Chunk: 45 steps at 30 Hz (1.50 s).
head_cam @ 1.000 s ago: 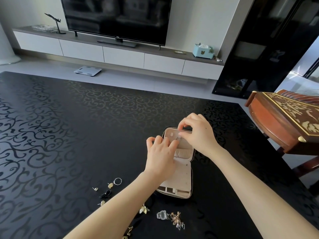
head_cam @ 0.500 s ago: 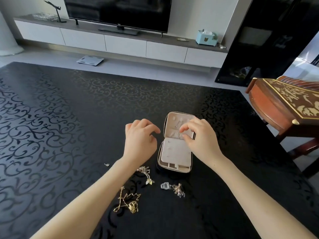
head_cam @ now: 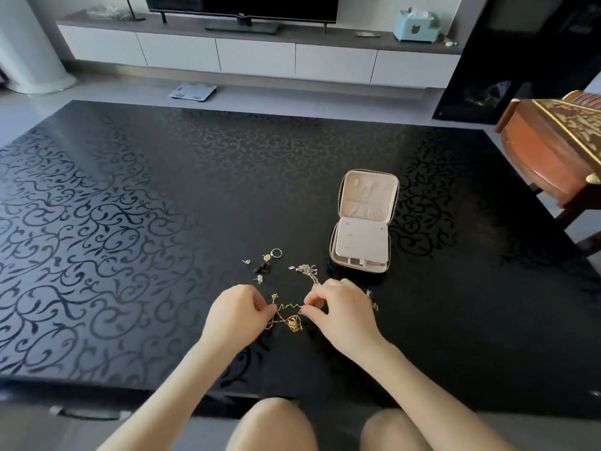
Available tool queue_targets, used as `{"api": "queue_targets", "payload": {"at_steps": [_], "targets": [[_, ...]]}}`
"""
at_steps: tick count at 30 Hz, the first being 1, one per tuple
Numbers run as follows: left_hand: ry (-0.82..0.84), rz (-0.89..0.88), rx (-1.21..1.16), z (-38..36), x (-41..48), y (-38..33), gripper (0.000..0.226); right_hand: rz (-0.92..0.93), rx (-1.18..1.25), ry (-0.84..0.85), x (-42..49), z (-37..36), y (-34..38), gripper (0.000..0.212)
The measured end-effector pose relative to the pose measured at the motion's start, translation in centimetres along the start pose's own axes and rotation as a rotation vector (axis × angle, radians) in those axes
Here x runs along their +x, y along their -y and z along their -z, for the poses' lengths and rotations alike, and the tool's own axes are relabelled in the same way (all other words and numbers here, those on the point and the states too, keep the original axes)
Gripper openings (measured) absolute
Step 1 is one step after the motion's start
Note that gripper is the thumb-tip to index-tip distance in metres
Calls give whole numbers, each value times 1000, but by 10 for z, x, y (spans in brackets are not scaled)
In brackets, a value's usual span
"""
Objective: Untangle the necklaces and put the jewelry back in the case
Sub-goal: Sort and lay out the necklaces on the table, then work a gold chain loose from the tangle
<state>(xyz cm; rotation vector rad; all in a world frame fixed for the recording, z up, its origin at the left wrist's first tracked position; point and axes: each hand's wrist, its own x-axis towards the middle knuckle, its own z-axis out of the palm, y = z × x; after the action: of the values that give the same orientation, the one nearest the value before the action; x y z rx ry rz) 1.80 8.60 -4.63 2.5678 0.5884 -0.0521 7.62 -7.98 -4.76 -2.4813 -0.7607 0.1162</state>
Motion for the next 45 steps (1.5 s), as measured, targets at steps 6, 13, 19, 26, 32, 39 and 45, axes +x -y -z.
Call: {"api": "queue_targets", "payload": {"at_steps": [6,13,19,26,32,39,45], "targets": [[-77,58,-15,-11,6,-11,18,-39,-44,7,11,-13,14,20],[-29,57,1,-10,9,-16,14,71,-274,159,21,-14,23,18],[13,42,-219,1,4,-10,16,-90,266,206,13,16,20,17],[147,188,-961,15,2,-2,20,-228,656,232,3,38,18,18],[47,141,-1067,12,1,-6,12,-231,629,197,1,42,13,16],[119,26,-1030,9,-9,-30,36,-262,691,209,5,49,11,10],[89,10,-816,1,-21,-38,31,-516,1032,126,12,53,13,4]]}}
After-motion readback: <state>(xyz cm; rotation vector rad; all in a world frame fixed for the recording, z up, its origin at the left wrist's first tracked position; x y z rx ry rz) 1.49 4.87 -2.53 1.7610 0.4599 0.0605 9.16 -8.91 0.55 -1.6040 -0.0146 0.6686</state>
